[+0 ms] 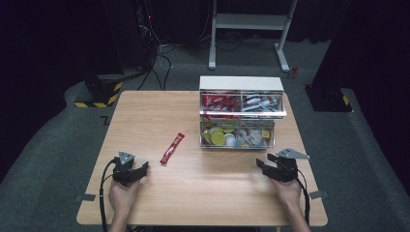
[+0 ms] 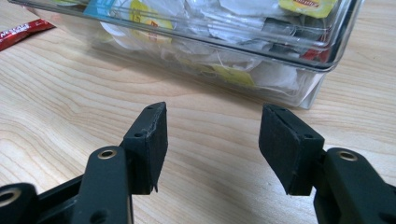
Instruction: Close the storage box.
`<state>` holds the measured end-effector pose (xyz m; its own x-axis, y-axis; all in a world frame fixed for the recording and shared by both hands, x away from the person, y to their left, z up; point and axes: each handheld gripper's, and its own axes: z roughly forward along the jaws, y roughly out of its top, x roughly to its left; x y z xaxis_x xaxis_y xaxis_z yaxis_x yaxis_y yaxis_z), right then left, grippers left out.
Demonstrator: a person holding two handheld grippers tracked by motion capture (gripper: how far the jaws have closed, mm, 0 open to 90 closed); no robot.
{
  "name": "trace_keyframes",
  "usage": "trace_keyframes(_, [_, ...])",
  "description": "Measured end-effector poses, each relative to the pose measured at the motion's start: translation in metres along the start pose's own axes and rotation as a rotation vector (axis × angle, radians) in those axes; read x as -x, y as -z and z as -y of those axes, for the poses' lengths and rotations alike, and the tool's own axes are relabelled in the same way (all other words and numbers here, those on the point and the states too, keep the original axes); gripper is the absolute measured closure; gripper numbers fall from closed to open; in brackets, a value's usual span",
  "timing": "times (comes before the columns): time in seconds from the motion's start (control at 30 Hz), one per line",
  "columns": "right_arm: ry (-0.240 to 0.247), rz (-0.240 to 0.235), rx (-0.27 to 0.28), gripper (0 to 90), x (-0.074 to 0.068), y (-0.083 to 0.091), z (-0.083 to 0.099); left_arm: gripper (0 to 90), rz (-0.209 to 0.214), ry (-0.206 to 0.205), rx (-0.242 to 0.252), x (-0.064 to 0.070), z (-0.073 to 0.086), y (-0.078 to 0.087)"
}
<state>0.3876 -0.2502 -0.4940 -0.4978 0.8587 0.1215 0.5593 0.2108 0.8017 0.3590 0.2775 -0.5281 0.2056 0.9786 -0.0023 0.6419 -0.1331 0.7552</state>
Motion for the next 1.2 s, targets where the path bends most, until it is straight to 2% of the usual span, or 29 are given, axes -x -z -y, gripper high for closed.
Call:
trace_keyframes(0.3, [0.017, 0.012, -0.028, 42.3, -0.002, -0.010, 0.004, 36.4, 0.001, 0.000, 0.000, 0.000, 0.000, 0.000])
trace_keyframes(0.7, [0.002, 0.017, -0.069, 42.0, 0.000, -0.024, 0.006, 36.4, 0.000, -0.002, 0.000, 0.000, 0.000, 0.000])
trace_keyframes(1.07, [0.007, 0.066, -0.093, 41.9, 0.002, -0.037, 0.008, 36.4, 0.000, -0.002, 0.000, 0.000, 0.000, 0.000])
trace_keyframes(1.13, [0.026, 0.080, -0.104, 41.0, 0.000, -0.039, 0.006, 36.4, 0.000, -0.002, 0.000, 0.000, 0.000, 0.000])
trace_keyframes(1.2, [0.076, 0.109, -0.118, 39.5, -0.003, -0.041, 0.005, 36.5, 0.000, -0.002, 0.000, 0.000, 0.000, 0.000])
